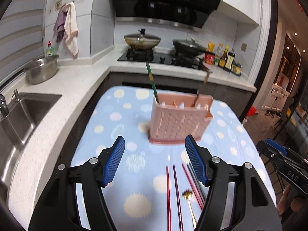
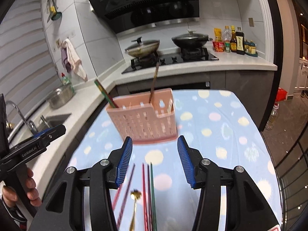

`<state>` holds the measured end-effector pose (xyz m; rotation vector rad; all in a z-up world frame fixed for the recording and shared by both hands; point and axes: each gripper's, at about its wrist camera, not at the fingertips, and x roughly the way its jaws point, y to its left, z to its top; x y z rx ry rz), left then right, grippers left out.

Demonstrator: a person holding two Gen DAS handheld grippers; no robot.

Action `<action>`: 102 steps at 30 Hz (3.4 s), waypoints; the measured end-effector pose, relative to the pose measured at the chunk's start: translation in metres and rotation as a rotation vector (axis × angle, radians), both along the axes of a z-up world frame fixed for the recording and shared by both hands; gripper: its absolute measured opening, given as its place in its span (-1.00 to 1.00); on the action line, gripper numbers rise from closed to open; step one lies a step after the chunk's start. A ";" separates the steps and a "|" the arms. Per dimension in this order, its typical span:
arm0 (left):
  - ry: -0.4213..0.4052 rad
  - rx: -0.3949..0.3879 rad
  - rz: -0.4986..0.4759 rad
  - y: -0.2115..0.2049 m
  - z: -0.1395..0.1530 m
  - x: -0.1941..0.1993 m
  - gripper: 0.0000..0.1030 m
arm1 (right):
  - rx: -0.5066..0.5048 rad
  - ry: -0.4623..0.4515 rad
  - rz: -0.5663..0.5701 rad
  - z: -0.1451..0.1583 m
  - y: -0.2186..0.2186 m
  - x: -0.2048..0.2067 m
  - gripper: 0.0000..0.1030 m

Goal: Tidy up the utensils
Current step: 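Move both open tools back toward the remaining utensils, then close the left tool on a red chopstick while the right tool grasps the green chopstick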

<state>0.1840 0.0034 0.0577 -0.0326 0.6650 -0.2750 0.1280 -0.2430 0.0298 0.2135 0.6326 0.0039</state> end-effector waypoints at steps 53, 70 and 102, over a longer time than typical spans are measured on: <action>0.349 0.090 -0.037 -0.001 -0.168 -0.108 -0.46 | -0.008 0.349 0.059 -0.153 0.035 -0.086 -0.59; 0.349 0.076 -0.035 -0.002 -0.168 -0.108 -0.45 | -0.029 0.343 0.074 -0.157 0.041 -0.069 -0.69; 0.304 -0.026 -0.055 0.008 -0.127 -0.114 -0.86 | 0.038 0.215 0.060 -0.107 0.027 -0.082 -0.86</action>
